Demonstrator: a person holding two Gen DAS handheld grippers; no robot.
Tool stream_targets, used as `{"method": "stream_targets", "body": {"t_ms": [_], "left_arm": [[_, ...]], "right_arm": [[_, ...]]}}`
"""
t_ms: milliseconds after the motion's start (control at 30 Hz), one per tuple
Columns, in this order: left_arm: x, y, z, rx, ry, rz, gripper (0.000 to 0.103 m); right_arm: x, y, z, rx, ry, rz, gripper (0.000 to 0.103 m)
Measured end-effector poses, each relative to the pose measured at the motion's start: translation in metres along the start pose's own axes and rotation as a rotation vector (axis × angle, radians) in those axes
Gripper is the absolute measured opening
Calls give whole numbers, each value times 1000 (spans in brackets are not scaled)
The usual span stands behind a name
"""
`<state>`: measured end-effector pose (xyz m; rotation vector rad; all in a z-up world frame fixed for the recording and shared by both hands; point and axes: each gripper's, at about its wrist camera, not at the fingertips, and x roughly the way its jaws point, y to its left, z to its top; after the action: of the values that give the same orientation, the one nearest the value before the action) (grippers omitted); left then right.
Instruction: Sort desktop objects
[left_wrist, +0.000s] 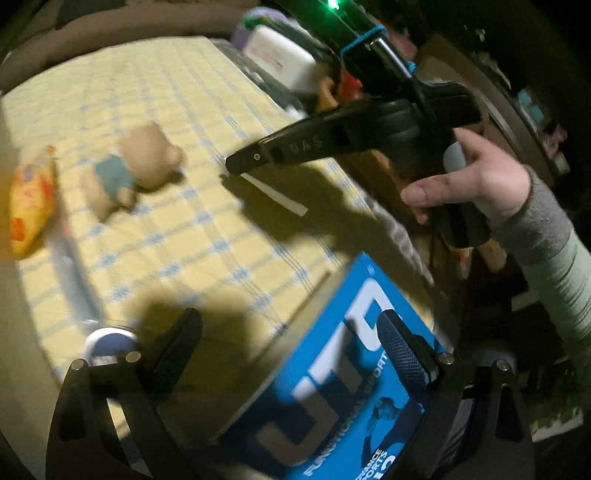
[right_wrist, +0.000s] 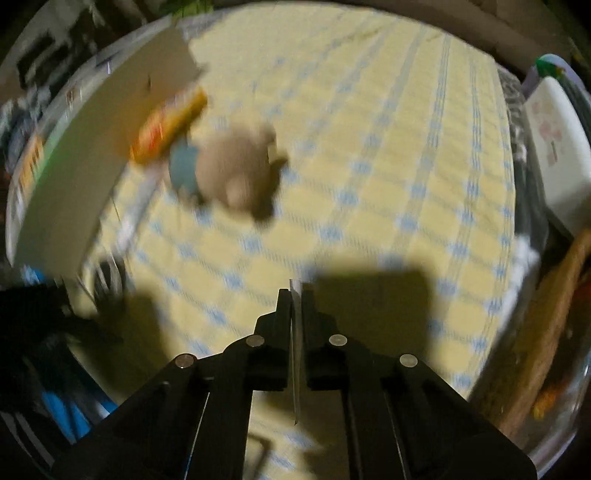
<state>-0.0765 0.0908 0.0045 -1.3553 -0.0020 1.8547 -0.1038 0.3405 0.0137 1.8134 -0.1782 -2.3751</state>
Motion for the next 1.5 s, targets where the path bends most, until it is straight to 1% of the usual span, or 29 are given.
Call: {"method": "stream_targets", "body": {"t_ms": [100,133,167,200,233,267,300,367,400,433,500,567,633,700,767,833,867,967,1000,1067,1133,1167,1200,1267,1333,1367,1400,1500], "left_arm": [[-20,9,3,-14,-37,8,97],[-26,11,3,-20,-51,9,97],[-30,16,5,-26,-63,11,97],[-33,18,6,-33,-75,14,98],[-36,20,6,-38,-81,17,98],[-37,21,7,-40,-84,18,98],[-40,22,6,-46,-89,23,98],[-40,21,5,-47,-90,35,99],[-40,20,4,-41,-88,47,99],[-40,18,5,-35,-86,57,99],[-47,19,3,-31,-94,67,99],[-56,21,3,-43,-115,65,99],[-72,24,-2,-66,-141,69,100],[-91,20,-13,-76,-177,75,100],[-112,19,-33,-112,-215,57,101],[-128,19,-59,-152,-227,74,102],[-136,19,-77,-165,-221,107,102],[-148,26,-115,-217,-196,196,102],[-152,31,-128,-245,-192,206,102],[-153,40,-146,-297,-173,220,102],[-147,45,-160,-302,-151,261,102],[-143,49,-166,-312,-139,283,102],[-138,53,-173,-326,-131,290,102],[-132,60,-182,-355,-137,275,102],[-123,66,-187,-382,-139,219,102],[-119,66,-188,-384,-139,209,102],[-116,64,-188,-377,-134,201,103],[-107,51,-182,-334,-112,216,103]], "right_arm": [[-3,-2,16,40,-21,100,6],[0,5,23,35,-23,137,6],[-4,7,21,27,-32,157,7],[-5,11,23,23,-38,177,10],[-6,21,27,30,-57,188,11],[1,34,37,36,-70,180,14],[-5,35,37,36,-84,173,18],[-12,32,33,45,-100,176,33],[-14,34,31,61,-109,167,48],[-13,34,31,78,-117,156,57],[-26,30,20,91,-131,135,57],[-32,29,13,103,-142,124,60],[-45,25,-2,125,-147,120,65],[-51,26,-14,123,-147,111,67],[-57,31,-33,110,-140,81,68],[-60,36,-55,105,-144,84,69],[-61,37,-64,108,-140,96,69],[-64,42,-95,120,-139,106,74],[-65,43,-104,123,-141,111,76],[-68,44,-127,151,-154,139,77],[-68,44,-146,177,-151,168,78],[-68,45,-152,182,-147,170,78],[-67,46,-158,184,-141,172,78],[-60,50,-170,190,-115,181,78],[-53,52,-177,204,-97,198,78],[-47,53,-181,214,-85,217,78],[-43,54,-183,218,-75,230,79],[-38,55,-191,226,-73,191,80]]}}
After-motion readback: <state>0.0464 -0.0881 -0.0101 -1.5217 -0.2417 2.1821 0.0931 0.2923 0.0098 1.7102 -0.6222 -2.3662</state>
